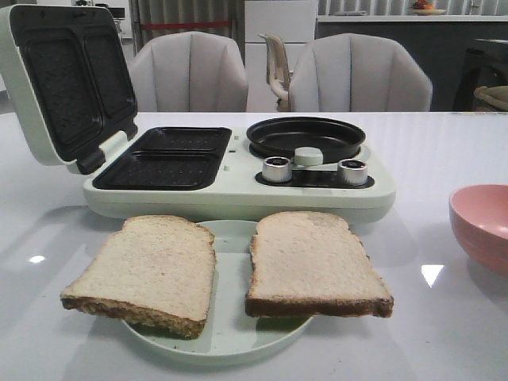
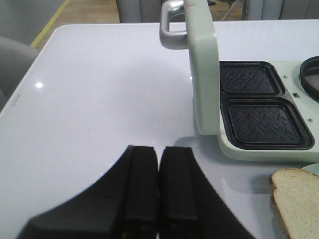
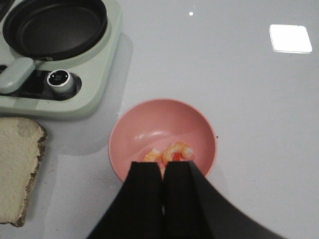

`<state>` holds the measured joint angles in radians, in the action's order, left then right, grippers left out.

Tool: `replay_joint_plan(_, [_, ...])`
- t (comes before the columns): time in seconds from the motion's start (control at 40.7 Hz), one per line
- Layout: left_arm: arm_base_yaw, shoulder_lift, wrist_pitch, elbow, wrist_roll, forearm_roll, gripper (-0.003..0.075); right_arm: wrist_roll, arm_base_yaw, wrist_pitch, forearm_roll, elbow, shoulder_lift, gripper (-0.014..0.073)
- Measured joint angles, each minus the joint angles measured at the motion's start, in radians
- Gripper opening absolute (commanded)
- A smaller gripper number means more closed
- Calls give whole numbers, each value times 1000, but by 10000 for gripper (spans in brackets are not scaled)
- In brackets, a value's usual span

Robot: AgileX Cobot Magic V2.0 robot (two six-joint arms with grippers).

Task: Make breakfast with bread and shrimp

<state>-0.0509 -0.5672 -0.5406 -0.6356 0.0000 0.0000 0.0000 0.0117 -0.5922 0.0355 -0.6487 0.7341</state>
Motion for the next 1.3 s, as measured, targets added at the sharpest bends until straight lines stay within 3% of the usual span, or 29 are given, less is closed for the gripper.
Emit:
replay_joint_plan(0.098, [0,-17,0,0,0,0,394,0,0,0,0,0,26,449])
replay_joint_plan(0.172, [0,-27,0,0,0,0,532,0,0,0,0,0,40,474])
replay_joint_plan(0.221, [0,-32,0,0,0,0,570,0,0,0,0,0,51,474])
replay_joint_plan(0.393, [-7,-64,0,0,12,0,558,0,0,0,0,0,79,474])
replay_joint_plan(0.516, [-80,-101,0,0,82,0,531,0,0,0,0,0,82,474])
replay_joint_plan(0.762, [-404,-165,22,65,322,39,487,0,0,0,0,0,82,474])
replay_joint_plan(0.934, [-672,-225,67,164,360,190,487,0,0,0,0,0,82,474])
replay_joint_plan(1.033, [-817,-297,71,190,269,331,487,0,0,0,0,0,82,474])
replay_joint_plan(1.18, [-985,-466,31,190,-93,727,487,0,0,0,0,0,82,474])
replay_joint_plan(1.303, [-1062,-616,-3,190,-398,1019,487,0,0,0,0,0,82,474])
